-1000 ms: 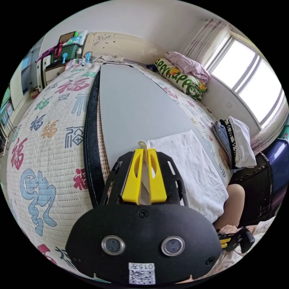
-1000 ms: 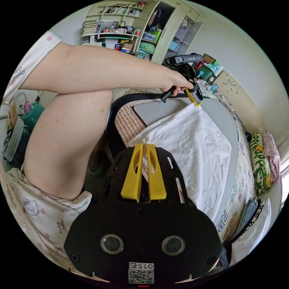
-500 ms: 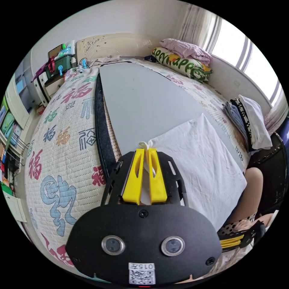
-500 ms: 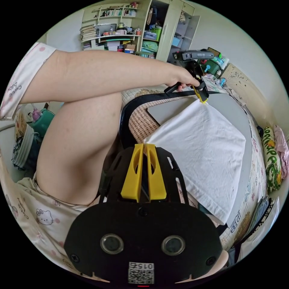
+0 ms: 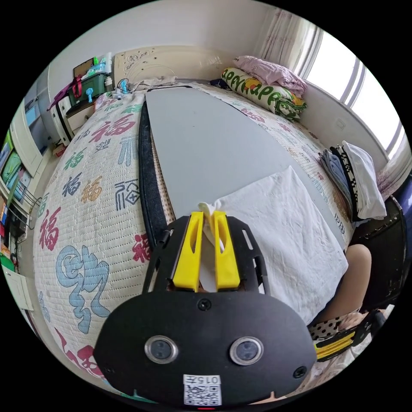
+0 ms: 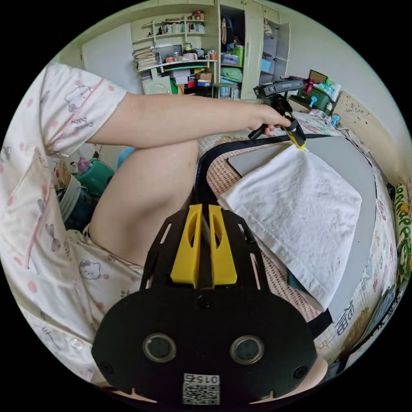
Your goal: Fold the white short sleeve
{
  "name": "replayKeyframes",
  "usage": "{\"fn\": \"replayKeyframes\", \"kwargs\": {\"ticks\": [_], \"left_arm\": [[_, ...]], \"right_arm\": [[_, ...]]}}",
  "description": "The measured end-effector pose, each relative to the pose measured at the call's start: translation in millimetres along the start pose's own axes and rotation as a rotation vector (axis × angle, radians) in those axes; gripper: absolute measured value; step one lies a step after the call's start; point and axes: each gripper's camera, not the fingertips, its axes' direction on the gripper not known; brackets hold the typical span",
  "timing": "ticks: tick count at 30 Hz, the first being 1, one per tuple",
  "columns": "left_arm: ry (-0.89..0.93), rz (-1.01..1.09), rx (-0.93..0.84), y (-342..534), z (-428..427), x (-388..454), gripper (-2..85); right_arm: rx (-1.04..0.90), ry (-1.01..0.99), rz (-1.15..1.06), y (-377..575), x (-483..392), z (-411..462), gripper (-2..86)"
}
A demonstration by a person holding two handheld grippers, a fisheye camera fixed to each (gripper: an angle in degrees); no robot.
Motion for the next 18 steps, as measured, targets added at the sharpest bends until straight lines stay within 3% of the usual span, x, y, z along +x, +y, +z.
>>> {"fn": "replayKeyframes", "kwargs": {"ticks": [5,10,15,18], "left_arm": [[-0.029,-0.013,0.079,3.9,-22.3,7.8,5.5],[-0.002,0.080,0.200,1.7,-48.5,48.8,6.9],[0.229,0.225,0.167,-32.7,-14.6,113.5,6.3],[0.229,0.231,0.111,-67.3,24.8,142.8,7.9]], "right_arm": [[0.111,0.091,0.236,-15.4,79.3,-101.9,6.0],[0.246,0.165,0.652,0.7,198.8,-192.5,8.3],[0.257,0.083,0.852,-4.7,265.6,-205.4,10.4],[0.265,0.032,0.886,-27.8,287.2,-207.1,10.6]]}}
